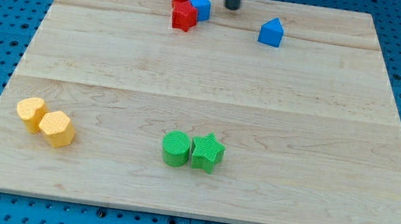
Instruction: Move the blue triangle to the bottom of the blue cube
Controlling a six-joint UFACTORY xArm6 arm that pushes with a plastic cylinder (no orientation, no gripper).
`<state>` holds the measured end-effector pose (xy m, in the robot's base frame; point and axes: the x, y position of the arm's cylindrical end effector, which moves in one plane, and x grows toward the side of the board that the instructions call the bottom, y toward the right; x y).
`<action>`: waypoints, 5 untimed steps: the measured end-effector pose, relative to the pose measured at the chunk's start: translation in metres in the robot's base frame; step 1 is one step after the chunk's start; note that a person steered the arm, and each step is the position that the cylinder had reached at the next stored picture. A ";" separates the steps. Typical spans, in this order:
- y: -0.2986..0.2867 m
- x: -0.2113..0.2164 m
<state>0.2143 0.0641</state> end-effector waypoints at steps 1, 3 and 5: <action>0.086 0.014; 0.105 0.078; 0.014 0.064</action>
<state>0.2785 0.0780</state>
